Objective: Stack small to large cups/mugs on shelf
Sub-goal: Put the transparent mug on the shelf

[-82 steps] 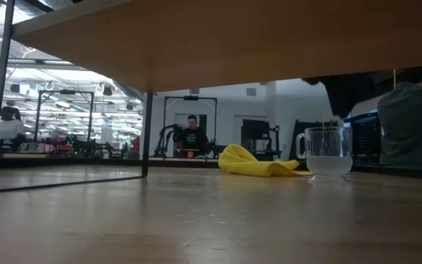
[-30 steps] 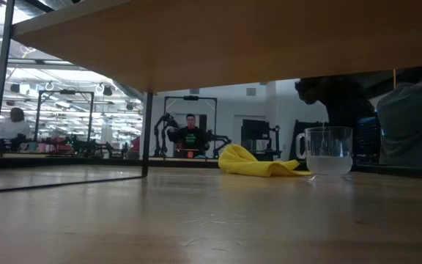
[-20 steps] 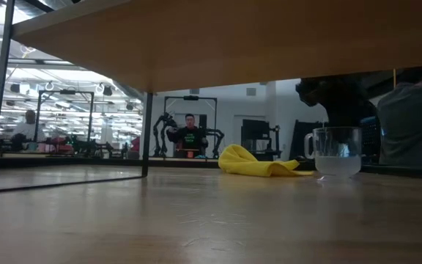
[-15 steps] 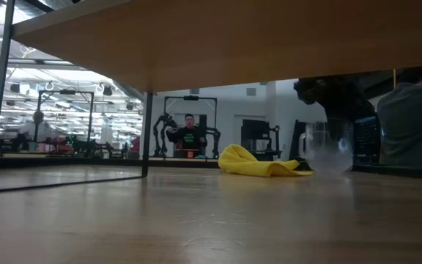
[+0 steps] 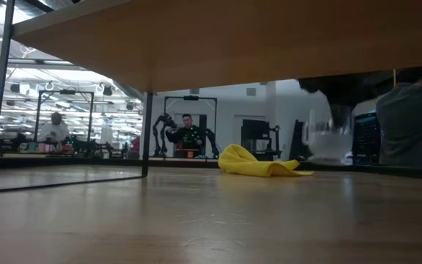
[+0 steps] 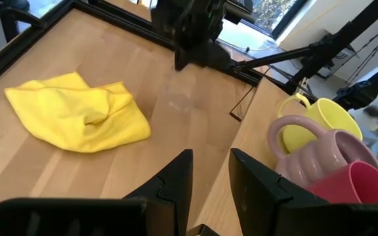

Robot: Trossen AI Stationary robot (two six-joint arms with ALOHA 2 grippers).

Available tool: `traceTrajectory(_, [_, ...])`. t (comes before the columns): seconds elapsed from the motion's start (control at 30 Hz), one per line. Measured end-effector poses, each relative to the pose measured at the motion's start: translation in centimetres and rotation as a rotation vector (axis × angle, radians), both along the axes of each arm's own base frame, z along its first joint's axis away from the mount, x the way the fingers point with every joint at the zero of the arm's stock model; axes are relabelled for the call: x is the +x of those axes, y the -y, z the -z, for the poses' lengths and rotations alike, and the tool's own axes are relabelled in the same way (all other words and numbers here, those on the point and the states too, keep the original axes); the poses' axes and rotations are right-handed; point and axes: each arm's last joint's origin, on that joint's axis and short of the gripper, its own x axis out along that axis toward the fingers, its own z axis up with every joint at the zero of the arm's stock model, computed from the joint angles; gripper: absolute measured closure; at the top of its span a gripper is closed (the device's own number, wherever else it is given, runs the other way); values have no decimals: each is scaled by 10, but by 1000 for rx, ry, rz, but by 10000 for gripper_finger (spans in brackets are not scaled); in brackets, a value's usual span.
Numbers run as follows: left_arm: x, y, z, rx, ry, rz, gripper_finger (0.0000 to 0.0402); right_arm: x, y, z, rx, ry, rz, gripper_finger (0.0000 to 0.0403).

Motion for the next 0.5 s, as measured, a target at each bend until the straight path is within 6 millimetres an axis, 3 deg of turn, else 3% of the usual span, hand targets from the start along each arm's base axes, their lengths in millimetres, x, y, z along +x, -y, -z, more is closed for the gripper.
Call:
traceTrajectory(0.23, [0,0,0,28,4,14,308,-8,-10,-87,-107,-92,92,399])
traceTrajectory(0.37, [0,0,0,58,8,29,308,-14,-31,-134,-135,-26,225,399])
traceTrajectory(0.5, [0,0,0,63,7,27,308,-19,-63,-160,-89,90,364,399])
